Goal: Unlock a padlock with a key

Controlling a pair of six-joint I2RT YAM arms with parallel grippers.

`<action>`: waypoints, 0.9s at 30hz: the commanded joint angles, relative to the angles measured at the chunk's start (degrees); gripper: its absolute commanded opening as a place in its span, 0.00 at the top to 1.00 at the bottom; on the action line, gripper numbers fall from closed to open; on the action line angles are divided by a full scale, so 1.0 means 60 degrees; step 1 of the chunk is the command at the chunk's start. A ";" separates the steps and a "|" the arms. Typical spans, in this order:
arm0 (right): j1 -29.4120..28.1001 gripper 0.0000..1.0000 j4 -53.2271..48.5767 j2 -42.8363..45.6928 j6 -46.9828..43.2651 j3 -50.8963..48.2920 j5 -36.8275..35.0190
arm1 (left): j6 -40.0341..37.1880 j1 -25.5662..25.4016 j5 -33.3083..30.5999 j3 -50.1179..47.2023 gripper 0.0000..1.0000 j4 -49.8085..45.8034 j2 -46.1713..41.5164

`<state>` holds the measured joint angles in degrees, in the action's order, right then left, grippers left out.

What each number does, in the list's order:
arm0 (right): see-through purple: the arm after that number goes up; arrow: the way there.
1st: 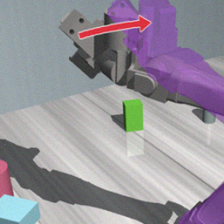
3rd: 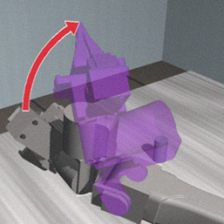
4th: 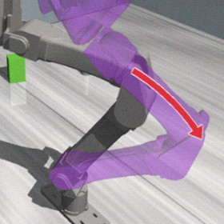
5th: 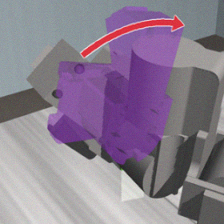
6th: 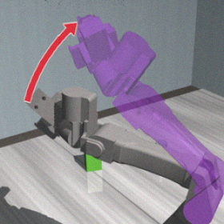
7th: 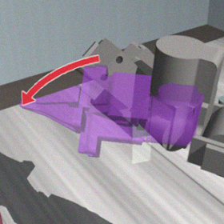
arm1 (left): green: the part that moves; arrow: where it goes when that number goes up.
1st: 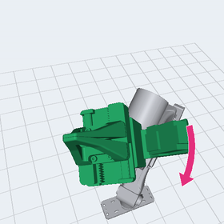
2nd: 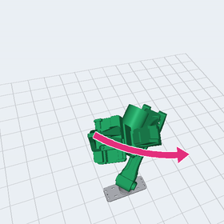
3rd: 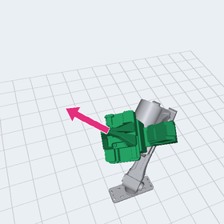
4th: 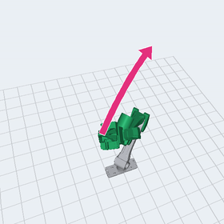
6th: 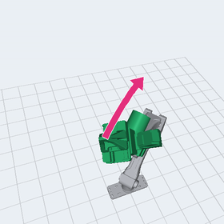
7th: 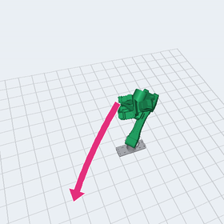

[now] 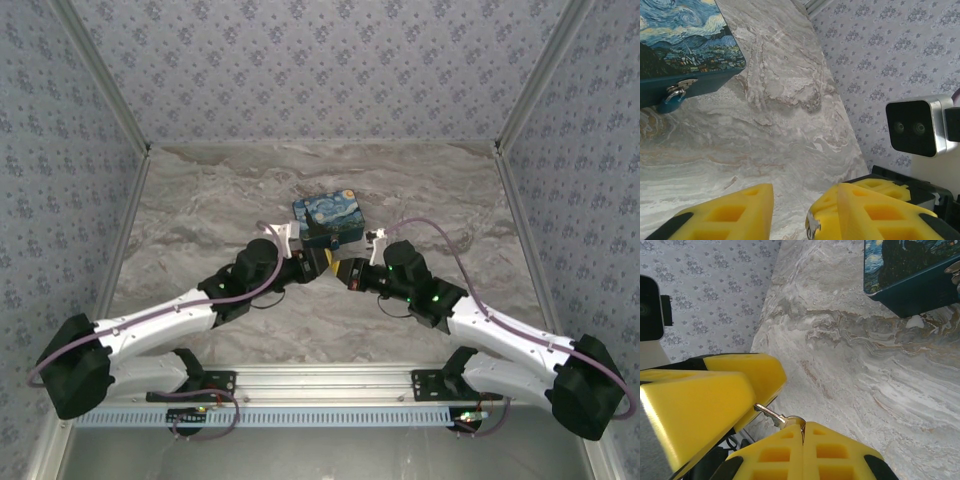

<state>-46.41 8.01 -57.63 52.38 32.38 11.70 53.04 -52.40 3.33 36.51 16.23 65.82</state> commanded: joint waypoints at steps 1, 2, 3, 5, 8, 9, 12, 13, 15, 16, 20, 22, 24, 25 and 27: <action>-0.0144 1.00 0.0146 -0.0032 0.0075 0.0424 -0.0193 | -0.0123 -0.0111 -0.0159 0.0333 0.65 0.0298 0.0070; -0.0170 1.00 0.0146 -0.0074 0.0074 0.0446 -0.0197 | -0.0123 -0.0114 -0.0174 0.0310 0.66 0.0296 0.0067; -0.0182 1.00 0.0152 -0.0095 0.0074 0.0457 -0.0192 | -0.0123 -0.0116 -0.0177 0.0328 0.66 0.0294 0.0074; -0.0239 1.00 0.0181 -0.0135 0.0097 0.0490 -0.0193 | -0.0123 -0.0116 -0.0182 0.0326 0.69 0.0291 0.0074; -0.0265 1.00 0.0160 -0.0195 0.0074 0.0523 -0.0213 | -0.0150 -0.0141 -0.0198 0.0331 0.76 0.0284 0.0070; -0.0263 1.00 0.0138 -0.0199 0.0075 0.0537 -0.0219 | -0.0153 -0.0135 -0.0204 0.0329 0.79 0.0283 0.0060; -0.0264 1.00 0.0108 -0.0212 0.0068 0.0525 -0.0237 | -0.0160 -0.0135 -0.0235 0.0331 0.85 0.0255 0.0045; -0.0266 1.00 0.0088 -0.0210 0.0062 0.0541 -0.0247 | -0.0182 -0.0138 -0.0248 0.0331 0.87 0.0230 0.0032; -0.0265 1.00 0.0049 -0.0211 0.0049 0.0564 -0.0248 | -0.0186 -0.0139 -0.0261 0.0331 0.90 0.0203 0.0023; -0.0271 1.00 0.0027 -0.0198 0.0019 0.0563 -0.0263 | -0.0182 -0.0136 -0.0263 0.0331 0.92 0.0192 0.0015; -0.0275 1.00 -0.0007 -0.0196 -0.0054 0.0581 -0.0255 | -0.0237 -0.0129 -0.0277 0.0343 0.97 0.0154 -0.0027; -0.0272 1.00 -0.0017 -0.0196 -0.0200 0.0608 -0.0154 | -0.0304 -0.0130 -0.0274 0.0341 1.00 0.0099 -0.0078; -0.0254 1.00 -0.0083 -0.0179 -0.0310 0.0624 -0.0060 | -0.0413 -0.0133 -0.0321 0.0327 1.00 -0.0006 -0.0158; -0.0241 0.99 -0.0093 -0.0168 -0.0376 0.0622 -0.0012 | -0.0473 -0.0129 -0.0347 0.0331 1.00 -0.0051 -0.0228; -0.0214 0.97 -0.0126 -0.0124 -0.0503 0.0609 0.0098 | -0.0632 -0.0139 -0.0348 0.0301 1.00 -0.0098 -0.0369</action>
<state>-47.66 7.94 -58.83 51.37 33.76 11.40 51.64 -52.90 2.31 36.60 16.32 65.82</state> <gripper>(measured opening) 0.059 0.043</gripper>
